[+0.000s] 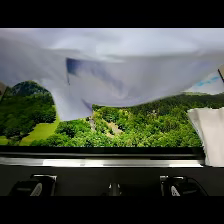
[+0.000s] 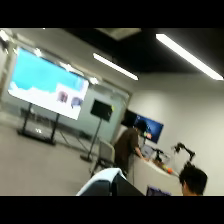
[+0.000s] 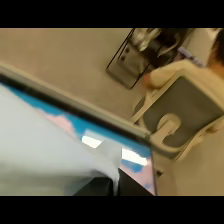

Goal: Fold the shirts.

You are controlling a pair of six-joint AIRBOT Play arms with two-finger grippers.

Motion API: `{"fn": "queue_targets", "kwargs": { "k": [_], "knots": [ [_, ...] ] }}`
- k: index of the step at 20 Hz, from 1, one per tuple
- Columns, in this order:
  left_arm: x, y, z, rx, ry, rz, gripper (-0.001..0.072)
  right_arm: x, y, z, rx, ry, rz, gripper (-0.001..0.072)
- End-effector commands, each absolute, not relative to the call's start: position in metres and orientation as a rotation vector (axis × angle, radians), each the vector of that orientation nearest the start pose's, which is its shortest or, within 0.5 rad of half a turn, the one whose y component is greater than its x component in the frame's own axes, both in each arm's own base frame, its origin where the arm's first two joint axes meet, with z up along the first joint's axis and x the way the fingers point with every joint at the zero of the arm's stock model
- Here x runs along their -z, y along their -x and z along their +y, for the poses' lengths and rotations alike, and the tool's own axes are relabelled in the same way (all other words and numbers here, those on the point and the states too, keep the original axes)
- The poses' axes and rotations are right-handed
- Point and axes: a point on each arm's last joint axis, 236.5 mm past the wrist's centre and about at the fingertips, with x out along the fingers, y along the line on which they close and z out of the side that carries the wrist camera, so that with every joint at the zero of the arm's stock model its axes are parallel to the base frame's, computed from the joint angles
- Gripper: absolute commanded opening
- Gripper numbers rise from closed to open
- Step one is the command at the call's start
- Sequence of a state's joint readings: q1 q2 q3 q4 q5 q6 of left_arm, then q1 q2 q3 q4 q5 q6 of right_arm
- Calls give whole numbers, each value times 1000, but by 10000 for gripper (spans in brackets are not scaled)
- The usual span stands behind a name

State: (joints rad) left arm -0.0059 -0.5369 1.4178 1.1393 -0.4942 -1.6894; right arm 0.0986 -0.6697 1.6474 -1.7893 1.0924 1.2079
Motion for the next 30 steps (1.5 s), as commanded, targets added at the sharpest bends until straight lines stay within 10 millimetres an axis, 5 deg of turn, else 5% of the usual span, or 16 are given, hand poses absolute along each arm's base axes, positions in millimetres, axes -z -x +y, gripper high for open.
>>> {"fn": "queue_targets", "kwargs": {
  "k": [1,5,8,11,15,17,19,21,24,25,26,27,29,30],
  "knots": [
    [-562,-189,-23,190,400,-470,31,-500,-224,-35,151,483,-3,22],
    [-549,-202,-21,175,409,-412,32,-461,-240,-36,125,471,162,22],
    [-505,-246,-19,136,386,-217,32,-385,-274,-36,68,507,482,22],
    [-408,-323,-14,90,390,127,32,-277,-326,-31,-17,546,882,22],
    [-238,-413,-3,19,435,530,35,-143,-425,-13,-88,538,1074,25],
    [-162,-441,-3,-6,472,674,36,-100,-473,10,-82,373,1033,25],
    [-101,-459,-8,-17,518,798,36,-79,-510,43,-141,214,950,25],
    [-57,-468,-24,-4,583,901,36,-47,-525,74,-207,76,964,24],
    [-16,-469,-53,32,676,1021,58,-5,-526,99,-260,-52,1042,40],
    [-11,-467,-61,45,705,1048,289,-6,-527,96,-255,-63,1041,225],
    [-10,-461,-61,54,702,1083,640,-14,-528,87,-254,-61,1034,414],
    [-11,-450,-53,81,645,1135,692,-25,-526,71,-274,-15,1033,456],
    [-7,-413,-19,92,529,1288,389,-39,-508,18,-282,59,1080,456],
    [-2,-389,1,60,511,1371,392,-38,-489,-10,-276,60,1141,456]
  ]
}}
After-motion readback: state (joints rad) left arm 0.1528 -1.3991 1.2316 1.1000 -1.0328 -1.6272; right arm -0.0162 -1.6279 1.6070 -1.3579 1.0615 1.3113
